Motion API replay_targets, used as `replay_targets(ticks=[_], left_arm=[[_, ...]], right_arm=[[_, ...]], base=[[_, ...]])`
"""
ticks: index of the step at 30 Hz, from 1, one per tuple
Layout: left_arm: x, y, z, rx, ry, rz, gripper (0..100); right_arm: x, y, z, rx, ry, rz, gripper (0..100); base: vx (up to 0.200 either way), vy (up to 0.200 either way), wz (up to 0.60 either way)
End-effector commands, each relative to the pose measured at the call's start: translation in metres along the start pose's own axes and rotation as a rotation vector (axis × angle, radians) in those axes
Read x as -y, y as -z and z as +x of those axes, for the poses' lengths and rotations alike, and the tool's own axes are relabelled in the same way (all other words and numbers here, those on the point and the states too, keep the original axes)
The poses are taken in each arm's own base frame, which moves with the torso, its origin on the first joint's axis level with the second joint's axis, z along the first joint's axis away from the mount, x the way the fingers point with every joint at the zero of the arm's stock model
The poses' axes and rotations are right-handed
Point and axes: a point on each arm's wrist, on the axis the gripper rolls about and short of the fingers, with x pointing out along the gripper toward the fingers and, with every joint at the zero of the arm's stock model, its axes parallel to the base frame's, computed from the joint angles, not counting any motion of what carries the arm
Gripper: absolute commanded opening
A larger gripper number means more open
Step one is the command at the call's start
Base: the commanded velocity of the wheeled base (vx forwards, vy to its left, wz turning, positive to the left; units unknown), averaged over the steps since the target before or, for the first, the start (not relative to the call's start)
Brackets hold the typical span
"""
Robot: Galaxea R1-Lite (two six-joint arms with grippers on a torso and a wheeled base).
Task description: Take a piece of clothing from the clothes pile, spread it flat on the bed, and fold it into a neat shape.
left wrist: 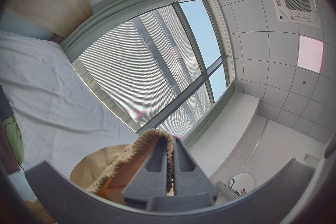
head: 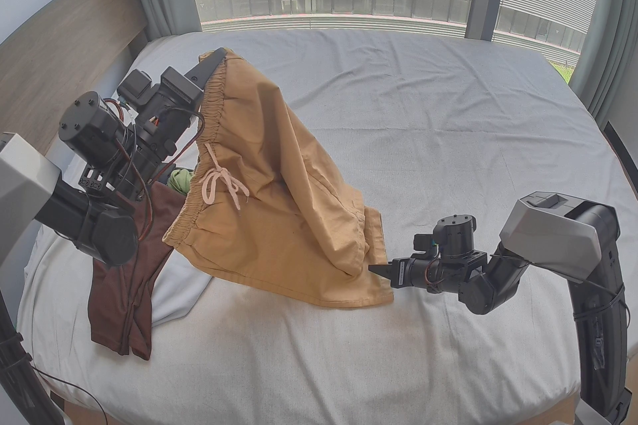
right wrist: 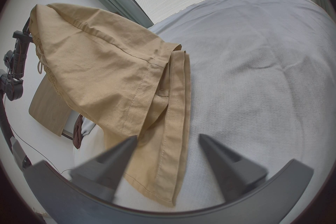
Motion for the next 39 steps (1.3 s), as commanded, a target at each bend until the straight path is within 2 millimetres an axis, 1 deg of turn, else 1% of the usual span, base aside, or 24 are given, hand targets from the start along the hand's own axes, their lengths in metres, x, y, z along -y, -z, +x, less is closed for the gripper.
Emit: replay_targets(ticks=[1,6,9,17,18,19,21,26,27,28,31,34,39], left_arm=[[0.0,0.001,0.0,-0.003,0.001,-0.002,0],[-0.003,0.004,-0.002,-0.013,-0.012,-0.007,0],[-0.004,0.007,-0.002,-0.02,-0.015,-0.01,0],[0.0,0.015,0.001,-0.039,0.0,-0.027,0],[0.001,0.016,0.001,-0.04,0.002,-0.028,0],[0.002,0.019,0.002,-0.045,0.005,-0.032,0],[0.003,0.021,0.002,-0.051,0.01,-0.037,0],[0.001,0.03,0.004,-0.069,0.007,-0.047,0],[0.002,0.031,0.004,-0.07,0.008,-0.047,0],[0.001,0.033,0.004,-0.075,0.006,-0.05,0],[0.0,0.037,0.005,-0.081,0.007,-0.048,0],[-0.001,0.038,0.005,-0.085,0.006,-0.032,0],[-0.001,0.038,0.004,-0.084,-0.001,-0.024,0]], right_arm=[[0.003,0.009,0.01,-0.015,-0.002,0.004,0],[0.006,0.008,0.007,-0.009,0.003,0.009,0],[0.007,0.008,0.0,-0.011,0.012,0.015,0],[0.005,-0.006,-0.04,0.025,0.041,0.016,0],[0.004,-0.008,-0.042,0.03,0.042,0.016,0],[0.005,-0.012,-0.051,0.038,0.051,0.018,0],[0.006,-0.013,-0.062,0.038,0.063,0.023,0],[0.01,-0.008,-0.085,0.016,0.099,0.025,0],[0.011,-0.008,-0.085,0.015,0.101,0.024,0],[0.014,-0.006,-0.094,0.011,0.118,0.03,0],[0.02,-0.001,-0.104,-0.004,0.144,0.042,0],[0.027,0.005,-0.111,-0.023,0.167,0.055,0],[0.03,0.016,-0.109,-0.057,0.173,0.064,0]], base=[[0.0,0.0,0.0],[0.0,0.0,0.0],[0.0,0.0,0.0],[0.0,0.0,0.0],[0.0,0.0,0.0],[0.0,0.0,0.0],[0.0,0.0,0.0],[0.0,0.0,0.0],[0.0,0.0,0.0],[0.0,0.0,0.0],[0.0,0.0,0.0],[0.0,0.0,0.0],[0.0,0.0,0.0]])
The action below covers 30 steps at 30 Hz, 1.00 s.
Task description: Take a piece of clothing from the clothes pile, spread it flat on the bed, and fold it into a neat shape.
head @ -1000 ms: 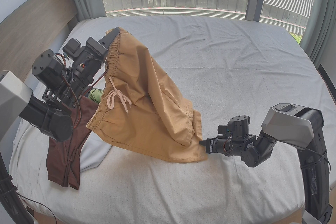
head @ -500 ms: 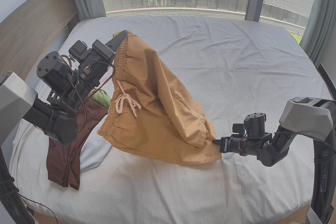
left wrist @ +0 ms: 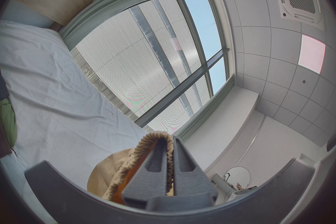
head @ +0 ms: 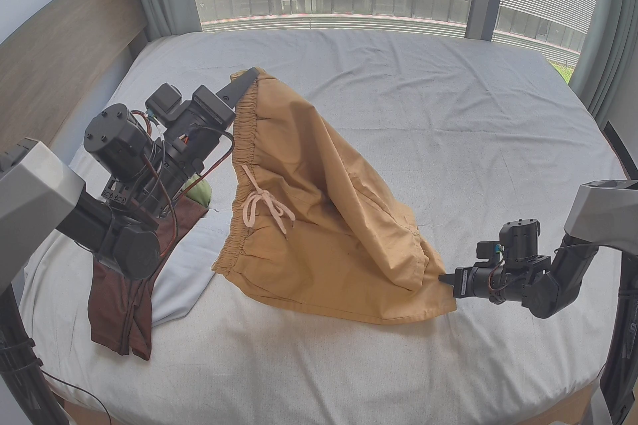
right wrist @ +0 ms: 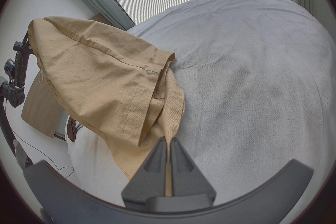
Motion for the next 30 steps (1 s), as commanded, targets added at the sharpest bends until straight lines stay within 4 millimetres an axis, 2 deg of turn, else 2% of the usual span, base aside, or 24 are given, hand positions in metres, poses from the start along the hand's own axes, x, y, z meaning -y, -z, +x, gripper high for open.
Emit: replay_targets(ticks=[1,3,10,16,27,28,30], left_arm=[[-0.002,0.001,-0.001,-0.001,-0.01,0.001,0],[-0.004,-0.002,-0.004,0.003,-0.019,0.006,0],[-0.001,-0.018,-0.015,0.002,-0.019,0.036,0],[0.0,-0.022,-0.021,-0.006,-0.023,0.039,0],[0.0,-0.019,-0.022,-0.015,-0.025,0.035,0],[0.0,-0.019,-0.022,-0.015,-0.025,0.035,0],[0.0,-0.019,-0.022,-0.015,-0.025,0.035,0]], right_arm=[[0.002,0.008,0.001,-0.025,0.004,0.007,0],[0.004,0.018,0.01,-0.051,0.002,0.012,0],[-0.005,0.031,0.027,-0.046,-0.039,-0.022,0],[-0.015,0.036,0.035,-0.065,-0.07,-0.041,0],[-0.013,0.032,0.046,-0.045,-0.074,-0.038,0],[-0.013,0.032,0.046,-0.045,-0.074,-0.038,100],[-0.013,0.021,0.049,0.013,-0.088,-0.023,100]], base=[[0.0,0.0,0.0],[0.0,0.0,0.0],[0.0,0.0,0.0],[0.0,0.0,0.0],[0.0,0.0,0.0],[0.0,0.0,0.0],[0.0,0.0,0.0]])
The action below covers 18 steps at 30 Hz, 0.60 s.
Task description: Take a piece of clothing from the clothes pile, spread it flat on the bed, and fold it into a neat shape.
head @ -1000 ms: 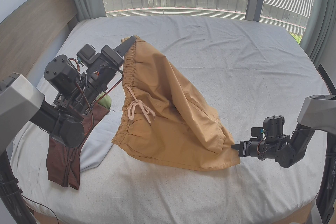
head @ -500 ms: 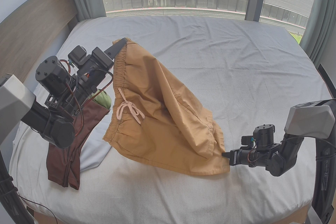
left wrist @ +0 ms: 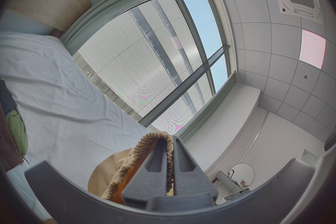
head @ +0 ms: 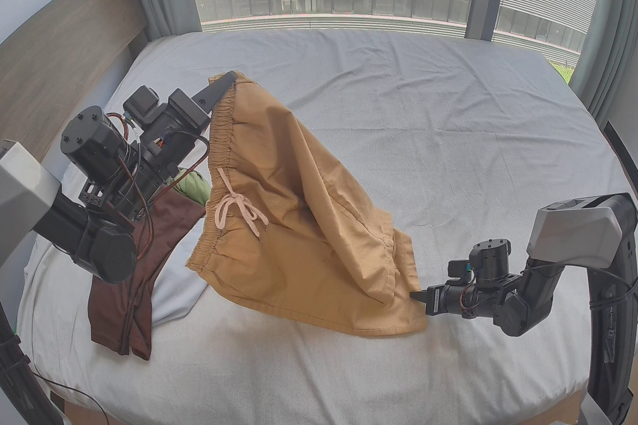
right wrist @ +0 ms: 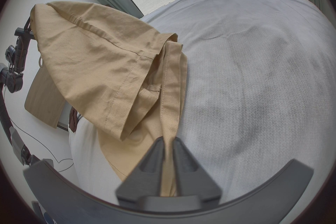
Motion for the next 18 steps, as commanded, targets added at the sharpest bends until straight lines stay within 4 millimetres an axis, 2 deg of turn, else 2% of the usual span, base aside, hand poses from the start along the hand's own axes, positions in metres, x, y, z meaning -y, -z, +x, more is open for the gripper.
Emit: replay_targets(ticks=[1,4,8,10,11,13,18], left_arm=[[0.0,0.0,0.0,0.0,0.001,-0.001,0],[0.0,0.0,0.0,0.002,0.001,0.0,0],[0.0,0.0,0.0,0.001,0.0,-0.001,0],[0.001,0.001,0.0,0.0,0.001,-0.001,0],[0.0,0.001,0.0,-0.001,0.0,-0.002,0],[0.0,0.002,0.0,-0.002,-0.003,-0.003,0],[-0.001,0.002,0.0,-0.003,-0.004,-0.003,0]], right_arm=[[0.001,-0.012,0.004,0.061,-0.016,0.013,100],[-0.001,-0.037,0.01,0.152,-0.08,0.078,100],[-0.003,-0.058,0.019,0.211,-0.111,0.146,100],[-0.003,-0.06,0.02,0.215,-0.113,0.15,100],[0.0,-0.063,0.03,0.22,-0.115,0.171,100],[0.003,-0.065,0.038,0.224,-0.111,0.182,100],[0.008,-0.062,0.047,0.231,-0.097,0.197,100]], base=[[0.0,0.0,0.0],[0.0,0.0,0.0],[0.0,0.0,0.0],[0.0,0.0,0.0],[0.0,0.0,0.0],[0.0,0.0,0.0],[0.0,0.0,0.0]])
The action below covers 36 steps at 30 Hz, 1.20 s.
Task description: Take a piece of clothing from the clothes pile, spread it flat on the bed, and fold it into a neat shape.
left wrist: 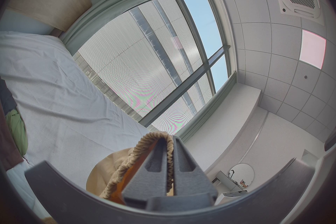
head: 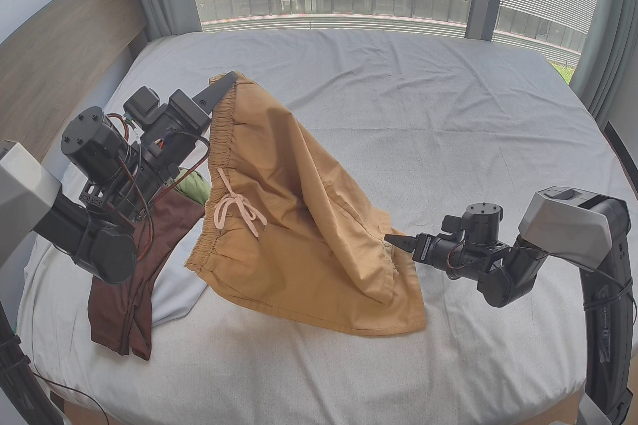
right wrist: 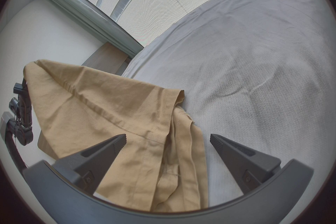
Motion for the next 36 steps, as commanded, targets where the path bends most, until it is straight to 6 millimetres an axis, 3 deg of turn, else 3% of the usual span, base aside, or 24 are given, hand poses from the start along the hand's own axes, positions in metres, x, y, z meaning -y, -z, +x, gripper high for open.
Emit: replay_targets(ticks=[1,11,17,24,33,34,36], left_arm=[[-0.002,0.002,0.0,-0.003,-0.004,-0.002,0],[-0.002,0.005,0.0,-0.008,-0.008,-0.004,0],[-0.003,0.005,-0.001,-0.01,-0.012,-0.004,0],[-0.004,0.007,-0.001,-0.014,-0.019,-0.006,0],[-0.008,0.011,0.0,-0.024,-0.025,-0.011,0],[-0.008,0.011,0.0,-0.024,-0.023,-0.011,0],[-0.007,0.014,0.001,-0.031,-0.021,-0.012,0]], right_arm=[[0.009,0.007,0.013,0.008,0.02,0.011,0],[0.01,0.004,0.012,0.053,0.007,0.004,0],[0.013,-0.009,-0.011,0.087,0.034,0.02,0],[0.034,-0.011,-0.027,0.088,0.1,0.017,0],[0.041,-0.005,-0.023,0.082,0.11,0.016,0],[0.041,-0.005,-0.023,0.083,0.11,0.016,100],[0.038,-0.009,-0.024,0.1,0.102,0.01,100]], base=[[0.0,0.0,0.0],[0.0,0.0,0.0],[0.0,0.0,0.0],[0.0,0.0,0.0],[0.0,0.0,0.0],[0.0,0.0,0.0],[0.0,0.0,0.0]])
